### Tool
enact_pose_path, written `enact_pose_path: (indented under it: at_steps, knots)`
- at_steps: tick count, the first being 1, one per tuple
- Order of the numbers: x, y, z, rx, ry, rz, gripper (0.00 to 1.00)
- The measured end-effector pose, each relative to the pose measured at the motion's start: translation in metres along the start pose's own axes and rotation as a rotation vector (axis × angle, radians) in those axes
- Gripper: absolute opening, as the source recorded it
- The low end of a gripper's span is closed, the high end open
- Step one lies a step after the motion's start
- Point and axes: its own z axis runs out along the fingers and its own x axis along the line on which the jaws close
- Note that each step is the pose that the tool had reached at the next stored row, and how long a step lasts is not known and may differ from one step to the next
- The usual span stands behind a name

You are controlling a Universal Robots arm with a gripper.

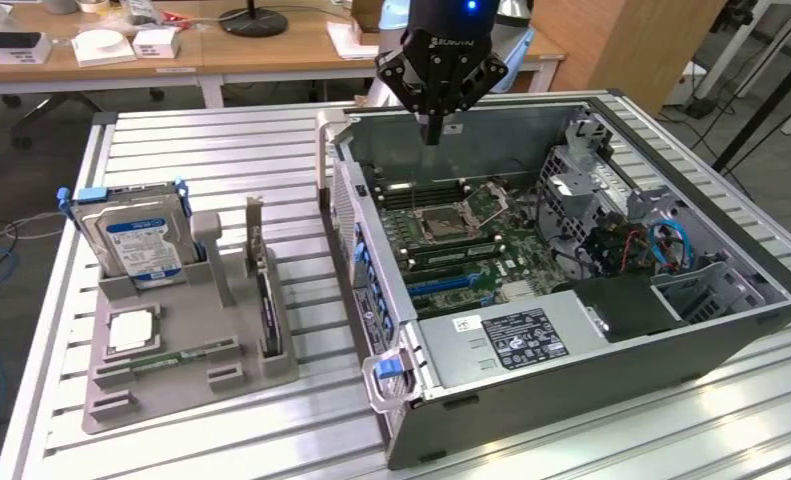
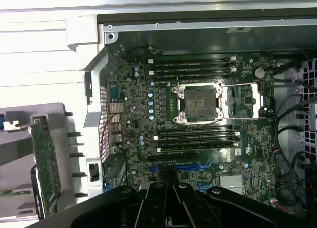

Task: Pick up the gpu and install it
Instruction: 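Reach for the gpu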

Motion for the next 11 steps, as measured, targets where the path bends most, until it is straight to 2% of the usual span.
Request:
enact_pose_path:
  at_steps: [3,4,5,6,7,8,11]
  knots:
    - [0.0,0.0,0.0,-0.0001,0.0,0.0,0.11]
    - [0.0,0.0,0.0,0.0,0.0,0.0,0.17]
    - [0.0,0.0,0.0,0.0,0.0,0.0,0.17]
    - [0.0,0.0,0.0,0.0,0.0,0.0,0.23]
    - [0.0,0.0,0.0,0.0,0.0001,0.0,0.23]
    - [0.0,0.0,0.0,0.0,0.0,0.0,0.3]
    - [0.0,0.0,0.0,0.0,0.0,0.0,0.3]
